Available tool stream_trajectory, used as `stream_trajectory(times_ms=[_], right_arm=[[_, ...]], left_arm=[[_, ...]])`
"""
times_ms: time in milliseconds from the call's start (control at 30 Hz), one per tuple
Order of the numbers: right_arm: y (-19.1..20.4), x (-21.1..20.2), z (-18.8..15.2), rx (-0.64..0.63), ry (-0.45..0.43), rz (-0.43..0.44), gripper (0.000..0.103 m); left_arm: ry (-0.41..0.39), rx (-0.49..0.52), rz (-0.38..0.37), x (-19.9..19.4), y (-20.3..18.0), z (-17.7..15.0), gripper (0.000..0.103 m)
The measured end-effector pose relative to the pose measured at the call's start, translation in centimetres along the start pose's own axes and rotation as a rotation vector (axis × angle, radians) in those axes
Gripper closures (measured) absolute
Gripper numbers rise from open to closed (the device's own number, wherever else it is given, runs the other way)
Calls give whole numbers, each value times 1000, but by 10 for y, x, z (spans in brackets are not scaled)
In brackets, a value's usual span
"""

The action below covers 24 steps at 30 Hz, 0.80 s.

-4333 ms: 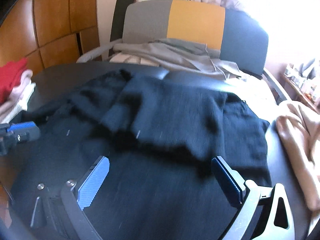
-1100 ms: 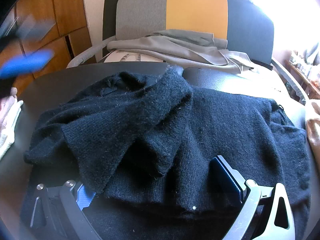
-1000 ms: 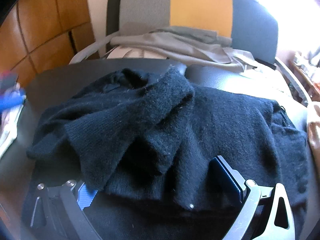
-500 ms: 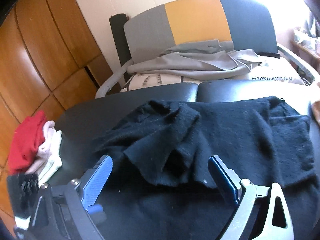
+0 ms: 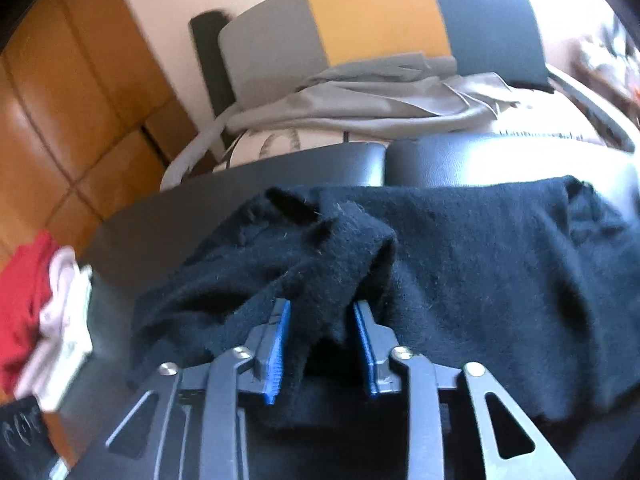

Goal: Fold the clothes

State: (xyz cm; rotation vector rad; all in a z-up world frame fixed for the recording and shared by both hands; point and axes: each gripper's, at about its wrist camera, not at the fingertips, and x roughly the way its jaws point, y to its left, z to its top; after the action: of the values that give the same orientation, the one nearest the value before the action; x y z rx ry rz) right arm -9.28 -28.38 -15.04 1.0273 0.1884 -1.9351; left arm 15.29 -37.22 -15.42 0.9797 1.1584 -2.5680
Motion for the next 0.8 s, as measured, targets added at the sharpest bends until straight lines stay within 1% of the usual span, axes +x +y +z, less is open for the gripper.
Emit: stream_trajectory(times_ms=[67,100,133,233,267,333,367,400,433,500,533,567,600,633,667,733,767,800], right_arm=[[3,-12,11,-57,2,1,80],[4,-22,19,-88,-7,0,80],[6,-35,31,-126,-26,-5,80],[12,-68,61,-225,-71,-24,80],[15,-77,71,-262,-82,-36,80],[19,-92,89,-335,-91,-66,80],[18,-94,94,-350,-74,-75,79],[14,-93,98,-351,-39,-76,79],[11,-93,100,-344,-18,-75,77],[-1,-90,88,-306,-4,-16,57],[-6,-88,81,-272,-7,8,53],[-12,-84,72,-219,-3,48,40],[-20,-77,62,-147,17,93,22],[-28,-70,52,-66,42,130,19],[-36,-63,43,10,55,167,19],[-46,-52,29,133,38,232,22],[-45,-48,25,156,21,235,26],[-40,-45,23,151,14,228,30]], left_arm=[[13,7,-18,2,-4,4,69],[11,30,-20,5,-11,7,69],[7,57,-19,7,-18,10,69],[3,85,-29,16,-33,22,69],[0,93,-24,21,-37,28,69],[11,90,14,33,-41,36,69],[23,80,30,39,-41,38,69],[36,70,45,45,-40,41,69],[48,60,61,52,-39,43,69],[48,58,79,54,-38,40,69],[42,62,78,53,-37,36,69],[35,70,80,50,-36,32,69],[28,78,84,47,-35,29,69],[19,78,87,44,-33,27,69],[10,77,91,42,-31,26,69],[-8,74,97,38,-27,23,69],[-16,73,100,37,-25,22,69],[-27,65,89,36,-23,20,69]])
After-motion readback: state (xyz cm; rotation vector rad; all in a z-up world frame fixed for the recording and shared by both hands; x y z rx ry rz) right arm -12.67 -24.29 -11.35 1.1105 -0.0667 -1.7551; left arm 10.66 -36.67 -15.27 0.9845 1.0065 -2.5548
